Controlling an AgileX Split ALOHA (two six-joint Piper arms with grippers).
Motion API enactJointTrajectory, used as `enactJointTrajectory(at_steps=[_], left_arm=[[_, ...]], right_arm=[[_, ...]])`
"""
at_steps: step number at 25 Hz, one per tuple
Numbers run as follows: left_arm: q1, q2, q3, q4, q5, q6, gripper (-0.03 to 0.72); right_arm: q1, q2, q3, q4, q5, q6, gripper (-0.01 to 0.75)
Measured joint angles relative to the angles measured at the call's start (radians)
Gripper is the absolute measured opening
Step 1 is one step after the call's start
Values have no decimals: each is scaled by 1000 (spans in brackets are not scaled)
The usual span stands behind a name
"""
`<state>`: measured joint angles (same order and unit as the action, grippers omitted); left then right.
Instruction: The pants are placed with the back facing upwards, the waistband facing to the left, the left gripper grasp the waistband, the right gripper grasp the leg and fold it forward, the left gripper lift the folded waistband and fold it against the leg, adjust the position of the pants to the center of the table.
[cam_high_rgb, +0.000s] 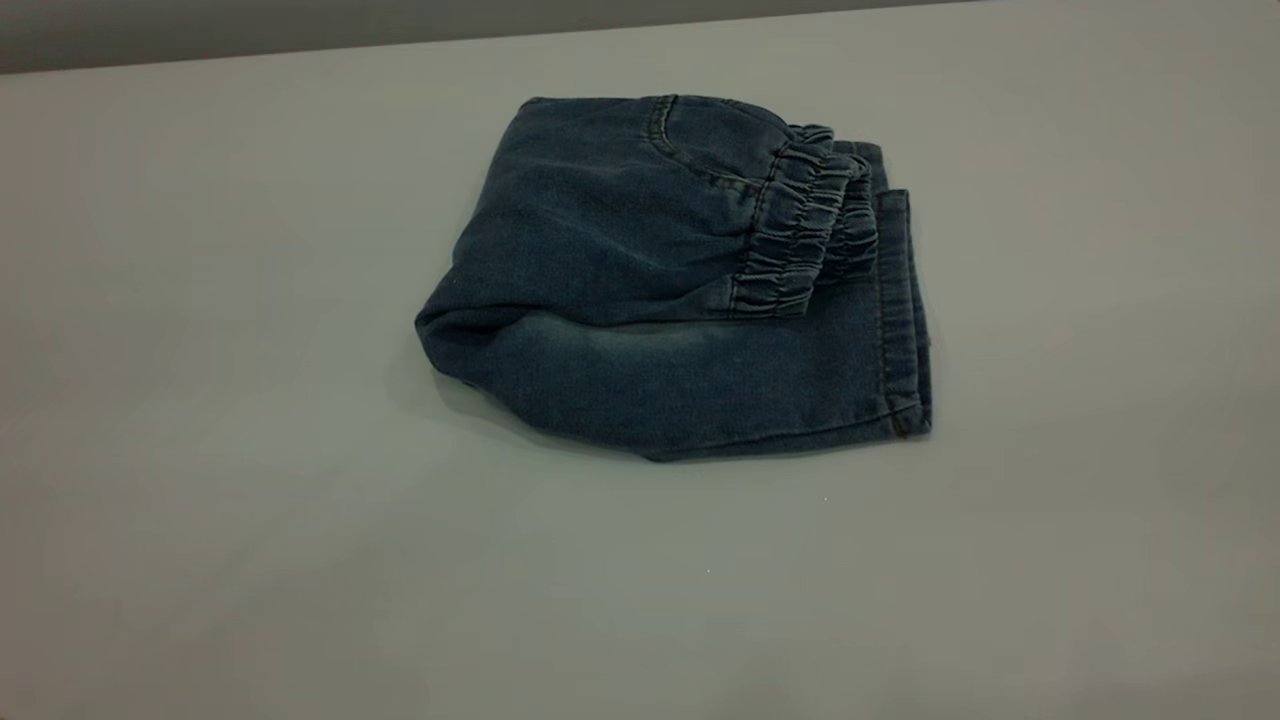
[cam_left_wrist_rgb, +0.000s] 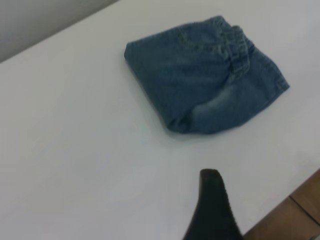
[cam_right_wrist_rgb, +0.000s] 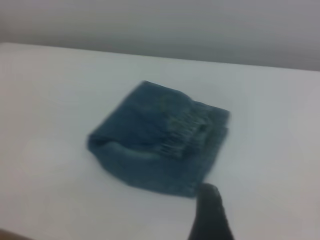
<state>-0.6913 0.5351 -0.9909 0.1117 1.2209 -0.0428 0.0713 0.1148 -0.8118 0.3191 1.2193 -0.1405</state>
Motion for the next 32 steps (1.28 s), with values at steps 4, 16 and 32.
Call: enactJointTrajectory(at_steps=[4, 16, 32], left_arm=[[0, -77, 100, 0, 0, 0, 467], [0, -238, 289, 0, -1, -39, 467], [0, -380, 473, -87, -114, -43, 467]], right_arm=[[0, -99, 101, -71, -55, 0, 416], [0, -115, 306, -115, -138, 0, 416], [0, -115, 306, -107, -151, 1, 416]])
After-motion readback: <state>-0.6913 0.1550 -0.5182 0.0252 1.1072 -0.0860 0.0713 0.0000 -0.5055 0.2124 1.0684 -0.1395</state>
